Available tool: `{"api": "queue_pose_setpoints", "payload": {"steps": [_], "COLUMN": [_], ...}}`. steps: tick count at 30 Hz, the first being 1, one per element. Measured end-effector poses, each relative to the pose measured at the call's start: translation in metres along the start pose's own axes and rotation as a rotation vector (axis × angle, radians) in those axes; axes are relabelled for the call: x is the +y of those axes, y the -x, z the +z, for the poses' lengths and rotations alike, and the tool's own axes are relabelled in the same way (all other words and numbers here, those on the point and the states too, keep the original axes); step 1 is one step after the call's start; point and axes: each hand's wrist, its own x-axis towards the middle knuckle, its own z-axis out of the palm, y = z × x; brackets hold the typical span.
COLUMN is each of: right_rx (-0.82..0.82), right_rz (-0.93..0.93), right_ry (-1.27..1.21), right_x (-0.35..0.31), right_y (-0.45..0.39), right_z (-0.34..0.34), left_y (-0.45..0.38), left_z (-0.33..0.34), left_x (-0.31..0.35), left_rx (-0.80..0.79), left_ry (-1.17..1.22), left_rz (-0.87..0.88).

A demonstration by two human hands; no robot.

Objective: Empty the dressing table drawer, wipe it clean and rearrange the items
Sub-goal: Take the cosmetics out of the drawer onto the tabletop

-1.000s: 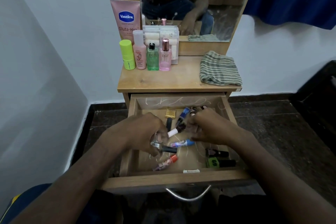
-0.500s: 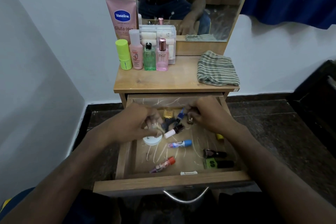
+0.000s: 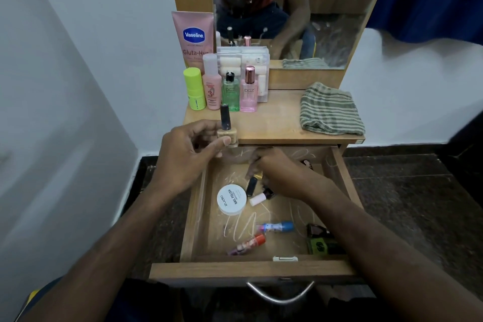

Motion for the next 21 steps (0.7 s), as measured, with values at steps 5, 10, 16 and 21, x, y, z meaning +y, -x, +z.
{"api": "queue_pose_setpoints", "payload": {"steps": [5,10,16,21], "right_rx": [0.05,0.016,0.102,0.253], "right_rz": [0.057,-0.017,0.003,0.062], "right_ry": [0.023,0.108,-0.657,-1.517], "right_x": [-0.01,-0.018,-0.032,-0.054], "right_y": [0.001,0.0,0.031,0.014], "right_z": [0.001,0.003,-0.034,-0.053], "left_y": [-0.017,-0.039,-0.051,-0.054], "left_z": [-0.007,-0.015,-0.022,-0.025], "left_x": [-0.006,-0.017,-0.033,-0.037], "left_rx": [0.159,0.213,0.216,0.201], "left_ry": [-0.17,-0.309,-0.352,-0.354], "left_rz": [0.068,0.078,0.051,0.022]}}
